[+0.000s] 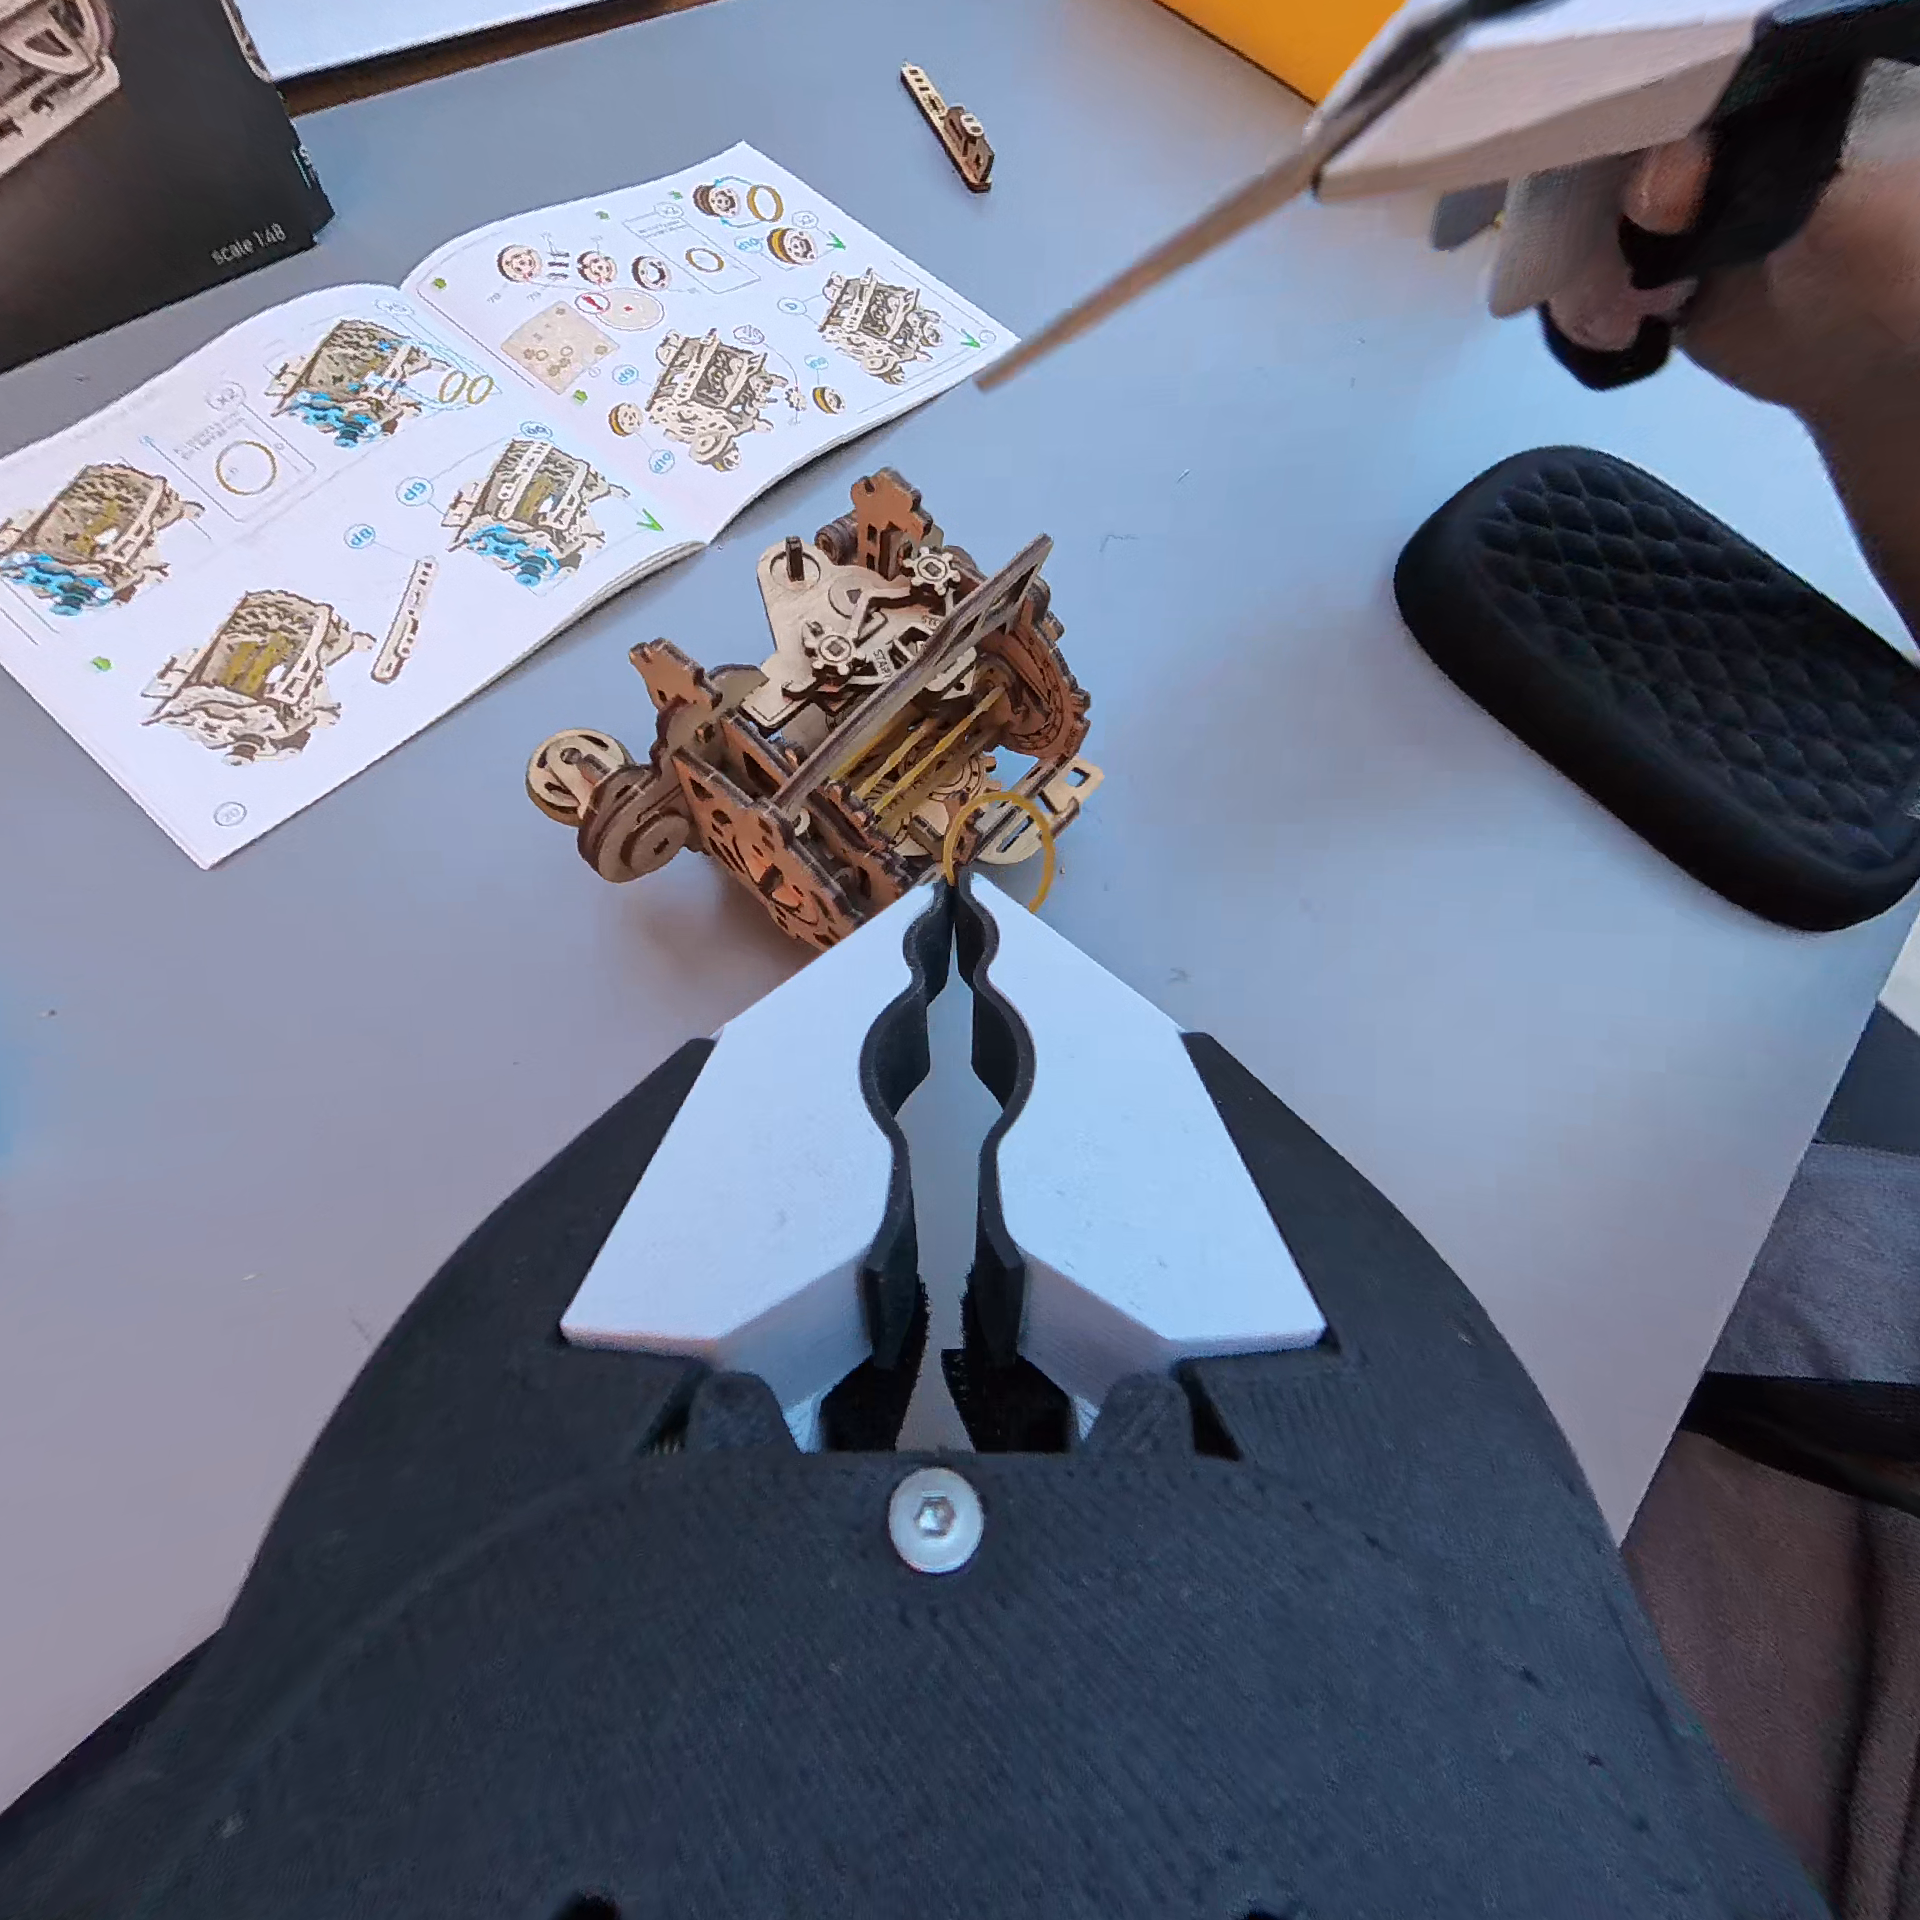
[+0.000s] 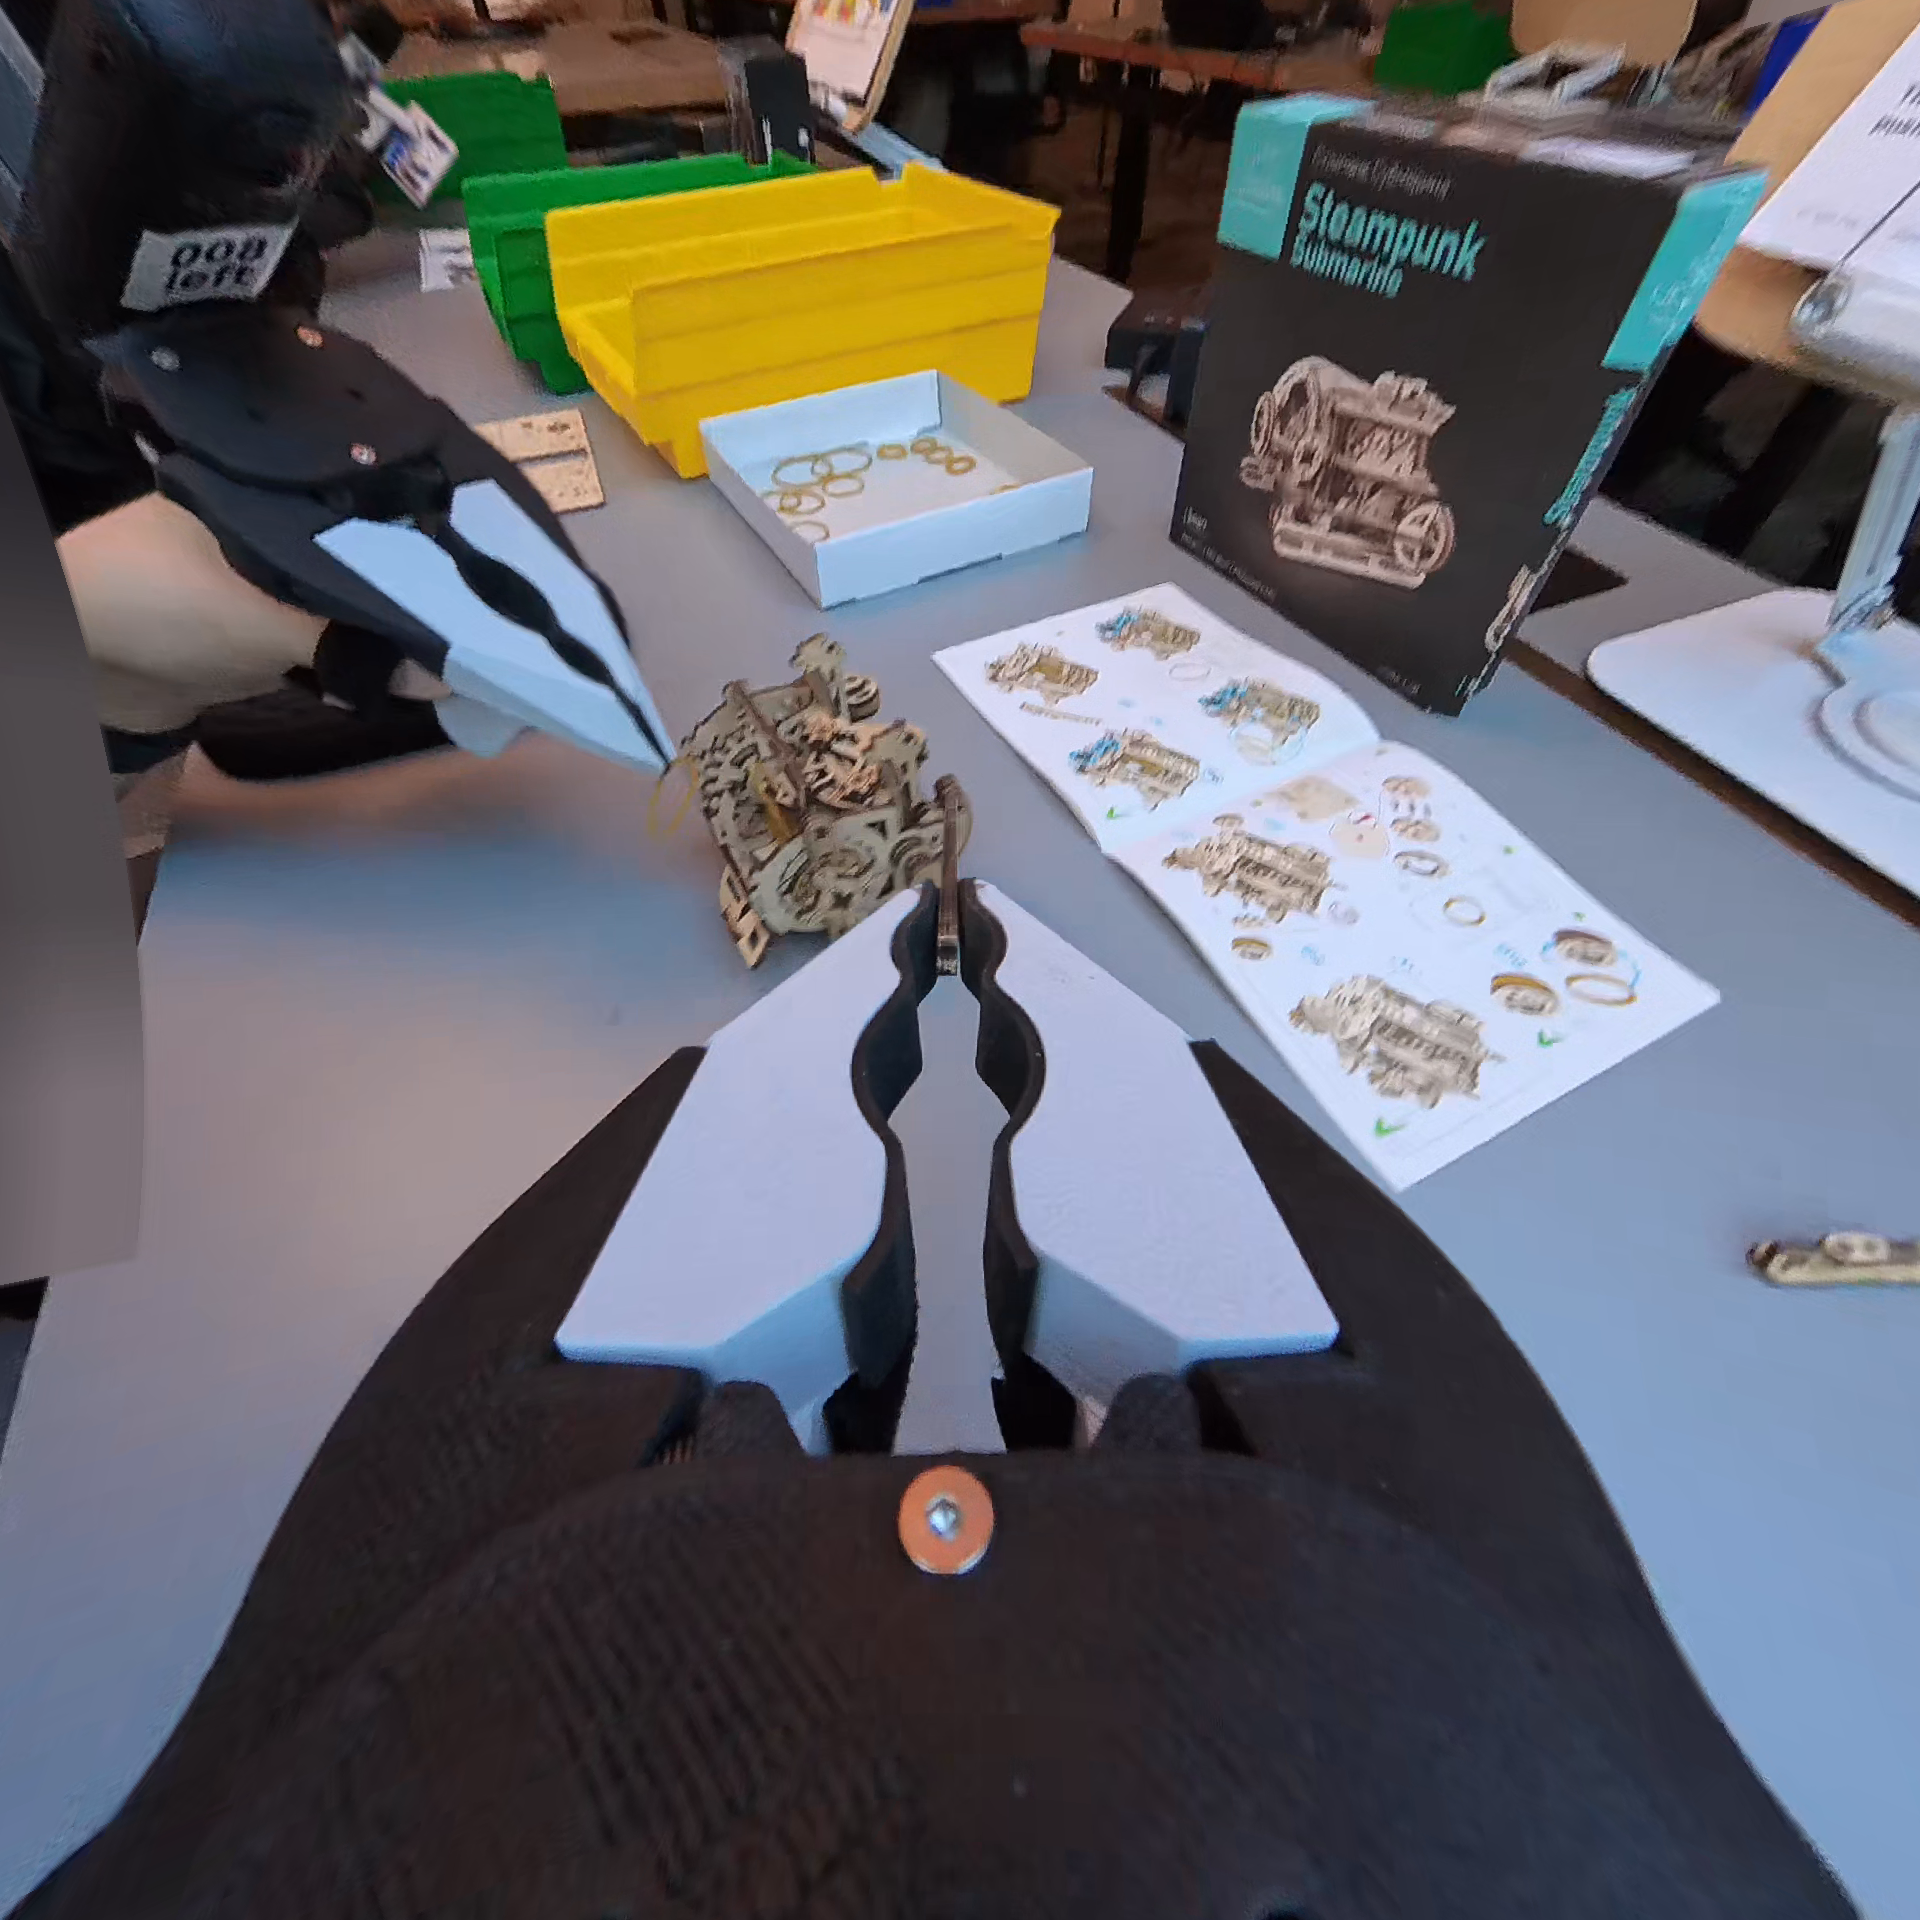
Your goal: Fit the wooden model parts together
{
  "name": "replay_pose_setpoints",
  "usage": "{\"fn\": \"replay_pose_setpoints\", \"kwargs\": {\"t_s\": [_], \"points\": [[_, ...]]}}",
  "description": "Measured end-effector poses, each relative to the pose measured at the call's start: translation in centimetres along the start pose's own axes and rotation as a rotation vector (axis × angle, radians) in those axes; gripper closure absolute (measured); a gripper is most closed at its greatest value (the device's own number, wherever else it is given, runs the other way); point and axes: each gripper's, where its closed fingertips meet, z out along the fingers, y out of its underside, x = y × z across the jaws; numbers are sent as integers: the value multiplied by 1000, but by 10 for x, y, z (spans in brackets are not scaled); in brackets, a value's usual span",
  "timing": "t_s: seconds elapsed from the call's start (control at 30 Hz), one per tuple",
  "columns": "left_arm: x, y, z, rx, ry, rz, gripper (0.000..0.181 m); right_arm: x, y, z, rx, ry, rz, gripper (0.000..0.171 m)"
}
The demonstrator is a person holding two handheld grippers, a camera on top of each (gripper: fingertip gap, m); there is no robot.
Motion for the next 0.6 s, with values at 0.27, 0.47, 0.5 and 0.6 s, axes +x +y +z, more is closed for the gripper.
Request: {"fn": "replay_pose_setpoints", "kwargs": {"t_s": [0.27,0.47,0.5,0.6], "points": [[-24,4,2,1,-42,-22,181,6,0,51,-82,-42,-120,169],[-45,1,4,1,-62,-12,181,-7,11,52,-156,-64,-144,169],[-47,0,5,1,-63,-8,181,-9,11,51,-163,-64,-140,169],[-50,-3,4,4,-62,1,181,-13,13,49,-180,-70,-140,169]]}}
